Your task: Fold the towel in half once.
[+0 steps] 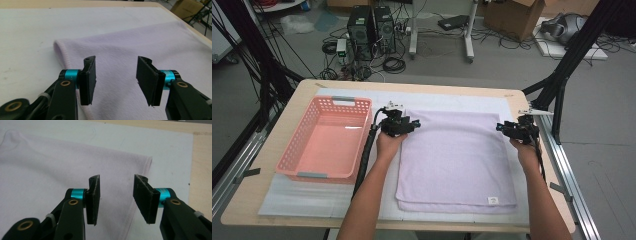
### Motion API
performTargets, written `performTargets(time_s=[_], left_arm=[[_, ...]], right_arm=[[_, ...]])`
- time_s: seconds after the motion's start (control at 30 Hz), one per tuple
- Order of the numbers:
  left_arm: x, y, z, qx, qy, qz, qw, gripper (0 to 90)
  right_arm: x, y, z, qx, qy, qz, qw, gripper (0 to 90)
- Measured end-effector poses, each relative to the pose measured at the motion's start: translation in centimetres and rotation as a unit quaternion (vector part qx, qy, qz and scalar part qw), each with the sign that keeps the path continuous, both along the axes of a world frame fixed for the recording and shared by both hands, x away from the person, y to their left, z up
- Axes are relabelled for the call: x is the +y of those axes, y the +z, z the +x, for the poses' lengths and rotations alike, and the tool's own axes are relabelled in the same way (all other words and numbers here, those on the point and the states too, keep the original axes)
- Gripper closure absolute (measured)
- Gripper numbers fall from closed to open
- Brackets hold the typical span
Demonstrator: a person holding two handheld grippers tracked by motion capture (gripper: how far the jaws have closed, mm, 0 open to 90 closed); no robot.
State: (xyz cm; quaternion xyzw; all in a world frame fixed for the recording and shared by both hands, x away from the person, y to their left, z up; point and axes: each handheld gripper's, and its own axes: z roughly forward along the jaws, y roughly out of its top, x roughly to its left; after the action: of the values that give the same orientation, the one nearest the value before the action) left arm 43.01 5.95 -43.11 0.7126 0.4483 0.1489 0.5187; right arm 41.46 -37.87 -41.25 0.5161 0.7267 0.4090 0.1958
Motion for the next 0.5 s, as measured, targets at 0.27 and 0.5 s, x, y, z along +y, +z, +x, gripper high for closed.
performTargets(time_s=[0.27,0.5], left_arm=[[-0.1,-0.2,-3.8,-0.004,-0.010,0.009,0.9999,45.2],[0.9,-0.5,-8.1,-0.006,-0.019,0.005,0.9998,38.8]], right_arm=[[-0.8,0.6,-4.5,0.000,0.023,-0.004,0.9997,51.2],[-1.4,-0.6,-10.2,-0.005,0.036,-0.004,0.9993,51.0]])
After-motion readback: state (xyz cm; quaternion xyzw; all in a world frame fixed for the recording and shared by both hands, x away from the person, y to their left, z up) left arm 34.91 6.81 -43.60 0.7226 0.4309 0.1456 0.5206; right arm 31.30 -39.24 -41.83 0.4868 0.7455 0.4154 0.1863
